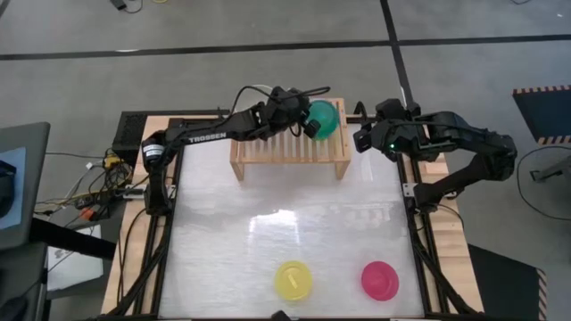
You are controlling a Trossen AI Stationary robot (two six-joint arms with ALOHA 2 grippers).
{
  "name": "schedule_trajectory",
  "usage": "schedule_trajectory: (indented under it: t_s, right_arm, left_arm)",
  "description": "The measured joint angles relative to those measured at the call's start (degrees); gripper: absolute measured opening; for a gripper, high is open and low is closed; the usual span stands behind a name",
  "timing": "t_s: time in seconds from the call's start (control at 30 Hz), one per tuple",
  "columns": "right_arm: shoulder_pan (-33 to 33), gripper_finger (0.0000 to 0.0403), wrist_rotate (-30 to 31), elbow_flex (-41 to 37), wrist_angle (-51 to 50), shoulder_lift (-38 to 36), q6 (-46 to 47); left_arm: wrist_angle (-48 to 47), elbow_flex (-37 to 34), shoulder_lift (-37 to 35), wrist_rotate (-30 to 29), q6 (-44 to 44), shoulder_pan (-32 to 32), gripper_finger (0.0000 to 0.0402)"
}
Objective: Place and stack bowls onto a shelf
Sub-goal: Stack the blue bowl on the green bowl on the shelf
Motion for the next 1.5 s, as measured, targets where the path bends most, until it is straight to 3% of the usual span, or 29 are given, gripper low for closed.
schedule_trajectory:
  t_s: [0.17, 0.4, 0.53, 0.67, 0.87, 1.2, 1.37, 1.5]
  right_arm:
    - [-0.52, 0.0286, 0.04, 0.0, -0.02, 0.02, 0.01]
    - [-0.89, 0.0286, 0.15, 0.0, 0.0, 0.08, 0.04]
    - [-1.35, 0.0286, -1.78, -1.33, -0.04, 0.19, 0.75]
    - [-2.35, 0.0286, -6.61, -3.41, -0.32, 0.15, 2.86]
    - [-2.18, 0.0286, -8.1, -5.99, 1.06, 0.15, 5.41]
    - [-0.68, 0.0286, -8.73, -6.08, 3.57, 0.13, 6.89]
    - [-4.3, 0.0286, -8.58, -6.08, 12.17, 2.03, -2.12]
    - [-11.02, 0.0286, -17.14, -6.08, 25.75, 4.48, -14.4]
  left_arm:
    - [0.13, 0.0, 0.0, 1.04, 0.74, 0.3, 0.0044]
    - [-0.41, 0.22, 0.0, 1.18, -0.2, 0.28, 0.0115]
    - [-6.32, 4.77, 0.04, -0.22, 0.74, 0.01, 0.0138]
    - [-10.51, 5.86, -0.26, -5.19, 3.38, 0.09, 0.014]
    - [-13.03, 5.73, 0.5, -4.11, 3.67, 0.95, 0.0128]
    - [-13.02, 5.66, 0.16, -6.23, 13.49, -0.88, 0.0127]
    - [-14.74, 11.34, -2.4, -9.84, 18.66, -2.96, 0.0127]
    - [-20.65, 17.21, -4.18, -11.38, 19.23, -3.79, 0.0127]
